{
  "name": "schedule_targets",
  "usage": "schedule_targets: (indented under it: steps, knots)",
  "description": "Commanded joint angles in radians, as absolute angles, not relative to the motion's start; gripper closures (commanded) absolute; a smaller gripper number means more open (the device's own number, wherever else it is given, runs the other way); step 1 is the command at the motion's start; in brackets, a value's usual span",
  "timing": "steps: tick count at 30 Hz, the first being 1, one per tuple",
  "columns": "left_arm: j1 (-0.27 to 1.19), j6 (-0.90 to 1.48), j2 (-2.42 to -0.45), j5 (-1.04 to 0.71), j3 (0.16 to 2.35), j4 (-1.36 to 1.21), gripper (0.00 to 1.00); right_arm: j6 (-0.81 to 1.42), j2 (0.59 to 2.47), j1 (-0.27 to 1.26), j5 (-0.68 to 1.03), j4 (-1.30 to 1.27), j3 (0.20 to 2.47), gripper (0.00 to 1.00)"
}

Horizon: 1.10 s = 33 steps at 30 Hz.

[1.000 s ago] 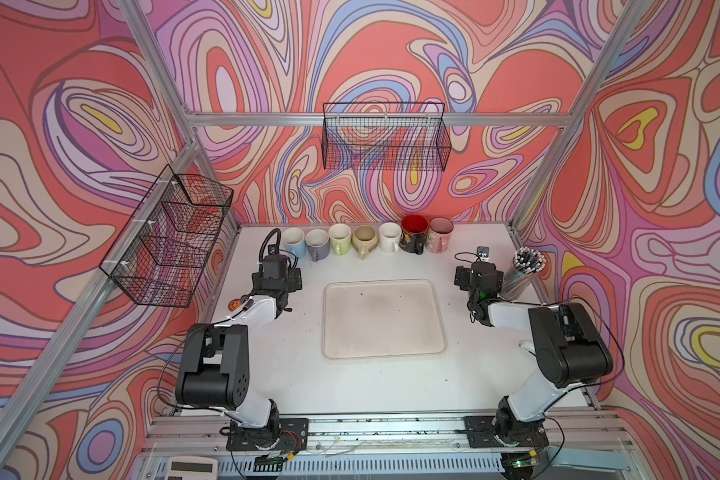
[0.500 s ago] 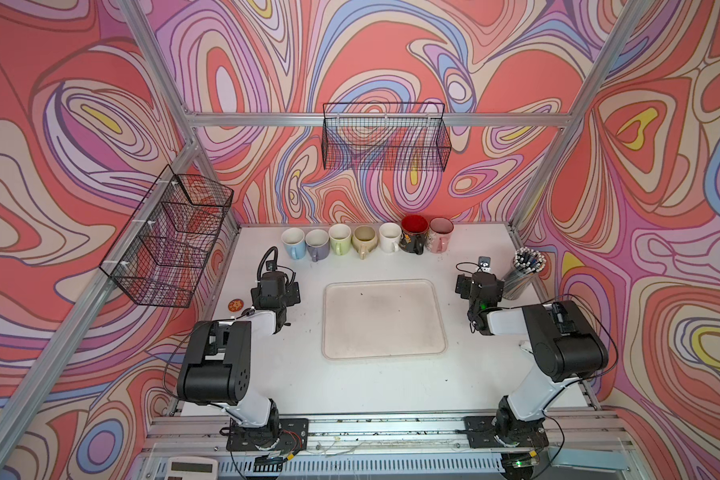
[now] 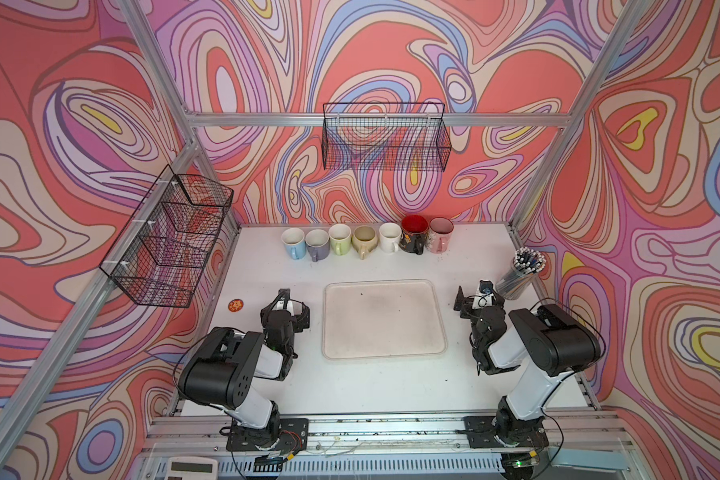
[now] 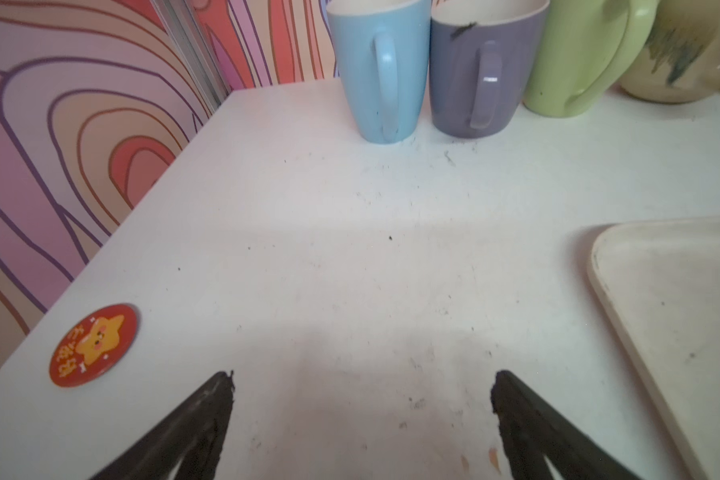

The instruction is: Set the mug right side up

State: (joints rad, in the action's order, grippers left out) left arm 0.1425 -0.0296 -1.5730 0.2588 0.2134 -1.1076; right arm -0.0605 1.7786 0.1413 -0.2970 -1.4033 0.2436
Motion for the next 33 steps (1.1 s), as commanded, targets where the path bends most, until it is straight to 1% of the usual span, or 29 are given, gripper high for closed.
schedule_targets:
  steps: [1,2,3,5,6,15,33]
  knots:
    - [0.109,-0.026,-1.543,0.265,0.327,-0.977,0.00,-0.075,1.777,0.135,-0.257,-1.323,0.307,0.02]
    - [0.076,-0.007,-1.538,0.205,0.371,-0.886,0.00,-0.055,1.741,0.113,-0.231,-1.248,0.335,0.02]
    - [0.031,0.010,-1.541,0.103,0.386,-0.867,0.00,-0.035,1.730,0.093,-0.207,-1.125,0.389,0.02]
    - [0.017,0.019,-1.545,0.071,0.391,-0.859,0.00,0.024,1.722,0.016,-0.086,-0.929,0.480,0.02]
    - [0.017,0.018,-1.542,0.071,0.391,-0.857,0.00,0.036,1.722,-0.005,-0.051,-0.926,0.483,0.02]
    - [0.016,0.021,-1.540,0.074,0.380,-0.879,0.00,0.020,1.718,0.010,-0.089,-0.966,0.465,0.01]
    - [0.017,0.020,-1.540,0.074,0.375,-0.886,0.00,0.017,1.720,0.012,-0.086,-0.958,0.469,0.02]
